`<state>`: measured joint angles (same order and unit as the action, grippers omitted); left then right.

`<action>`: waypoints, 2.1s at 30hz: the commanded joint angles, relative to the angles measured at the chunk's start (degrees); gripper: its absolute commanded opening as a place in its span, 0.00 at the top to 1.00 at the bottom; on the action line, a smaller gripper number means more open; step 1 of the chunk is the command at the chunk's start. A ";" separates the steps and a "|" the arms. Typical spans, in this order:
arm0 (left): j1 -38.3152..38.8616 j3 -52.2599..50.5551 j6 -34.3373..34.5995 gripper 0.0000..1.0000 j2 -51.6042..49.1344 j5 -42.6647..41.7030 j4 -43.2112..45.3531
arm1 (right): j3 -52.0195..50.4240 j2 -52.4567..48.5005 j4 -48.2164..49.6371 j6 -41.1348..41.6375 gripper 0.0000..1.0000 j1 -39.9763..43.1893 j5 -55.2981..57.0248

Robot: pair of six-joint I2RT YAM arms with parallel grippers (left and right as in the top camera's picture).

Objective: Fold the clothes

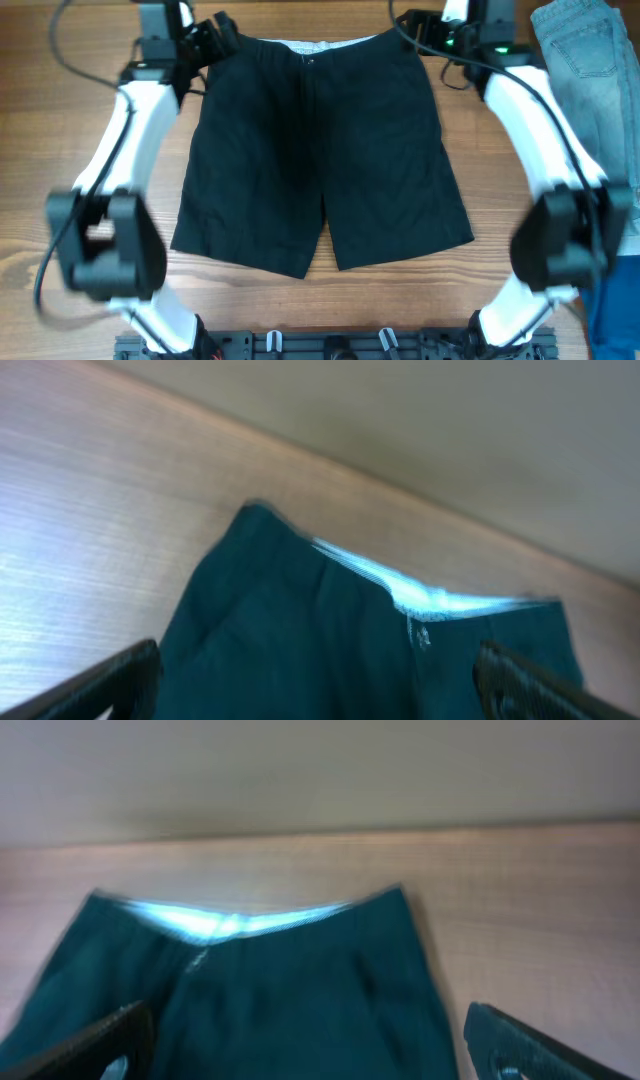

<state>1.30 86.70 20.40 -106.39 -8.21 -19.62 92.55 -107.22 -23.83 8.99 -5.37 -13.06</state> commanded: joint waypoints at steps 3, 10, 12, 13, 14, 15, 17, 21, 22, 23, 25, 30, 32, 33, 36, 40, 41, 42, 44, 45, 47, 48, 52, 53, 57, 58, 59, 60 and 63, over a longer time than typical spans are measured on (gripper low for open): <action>0.07 0.44 -0.74 0.00 10.75 0.15 -17.64 | 0.42 6.23 -24.35 4.72 0.01 -2.49 -0.61; 0.07 0.26 -0.74 0.00 10.69 1.42 -29.31 | -11.72 5.81 -34.25 12.48 0.07 -2.54 11.78; 0.07 0.20 -0.74 0.00 10.67 2.32 -30.08 | -17.51 5.81 -31.61 12.66 0.07 -2.25 11.82; 0.07 0.20 -0.74 0.00 10.69 2.32 -30.40 | -19.47 5.81 -30.05 12.66 0.07 -2.23 11.61; 0.07 0.20 -0.72 0.00 10.69 2.32 -30.64 | -21.24 5.79 -28.63 12.96 0.08 -2.23 11.58; 0.07 0.20 -0.74 0.00 10.67 2.32 -30.88 | -23.45 5.79 -26.82 13.66 0.09 -2.21 11.65; 0.07 0.20 -0.72 0.00 10.67 2.32 -31.08 | -27.69 5.79 -22.77 14.16 0.12 -2.16 11.85; 0.07 0.20 -0.72 0.00 10.67 2.32 -31.01 | -32.59 5.75 -16.46 16.76 0.31 -1.25 12.72; 0.07 0.20 -0.72 0.00 10.67 2.32 -31.01 | -33.48 5.75 -15.04 17.51 0.38 -0.83 13.42; 0.07 0.20 -0.72 0.00 10.67 2.32 -30.99 | -34.42 5.75 -13.46 18.16 0.44 -0.35 14.27; 0.07 0.20 -0.74 0.00 10.67 2.34 -30.99 | -36.26 5.75 -9.79 18.16 0.50 0.57 14.40; 0.07 0.20 -0.72 0.00 10.67 2.34 -30.93 | -38.69 5.64 -4.52 18.03 0.96 1.36 15.28; 0.09 0.20 -0.72 0.00 10.64 2.32 -30.62 | -38.69 5.62 -3.76 18.03 0.96 1.68 15.23; 0.09 0.20 -0.72 0.00 10.64 2.32 -30.56 | -38.69 5.62 -3.61 17.99 0.96 1.84 15.26; 0.09 0.20 -0.72 0.00 10.64 2.32 -30.29 | -38.69 5.62 -2.73 17.84 0.96 3.78 14.93; 0.09 0.20 -0.72 0.00 10.64 2.32 -29.44 | -38.66 5.62 -0.61 14.91 0.96 9.73 12.83; 0.09 0.20 -0.72 0.00 10.58 2.32 -28.98 | -38.66 5.60 0.35 14.73 0.96 11.63 11.87; 0.09 0.20 -0.74 0.00 10.58 2.32 -28.55 | -38.66 5.60 1.95 12.87 0.96 13.42 8.61; 0.09 0.20 -0.96 0.00 10.05 2.32 -27.15 | -38.12 5.60 4.39 7.65 0.96 15.47 -1.36; 0.09 0.20 -2.51 0.00 9.51 2.27 -26.12 | -37.57 5.60 4.46 6.29 0.95 15.76 -4.42; 0.20 0.20 -7.80 0.00 7.41 2.32 -21.99 | -35.39 5.68 2.97 3.61 0.57 15.37 -9.31; 0.17 0.20 -11.47 0.00 5.62 2.29 -18.29 | -34.34 5.88 2.14 2.45 0.39 14.91 -10.80; 0.17 0.22 -20.85 0.01 -0.11 2.27 -4.57 | -32.63 7.93 1.53 0.81 0.15 13.51 -15.82; 0.17 0.22 -22.62 0.00 -1.57 2.27 -0.96 | -32.63 8.79 1.51 0.79 0.14 13.29 -17.00; -0.39 1.11 -24.61 0.02 -7.04 1.57 4.35 | -32.63 12.50 0.02 -1.81 0.14 13.22 -17.68; -0.66 1.70 -24.74 0.03 -8.48 0.79 3.96 | -32.63 13.35 -0.31 -2.45 0.14 13.22 -17.64; -0.85 2.10 -24.76 0.04 -9.53 0.13 3.76 | -32.65 14.27 -0.63 -3.08 0.14 13.22 -17.64; -1.11 2.69 -24.74 0.04 -10.97 -0.57 3.56 | -32.65 15.45 -0.83 -3.56 0.14 13.22 -17.64; -1.20 4.44 -25.07 0.03 -13.94 -1.38 3.43 | -32.63 18.03 -0.85 -4.48 0.14 13.20 -17.62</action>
<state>0.60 88.03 -2.85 -117.71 -7.79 -16.29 58.72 -91.74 -24.62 7.07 7.97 -28.99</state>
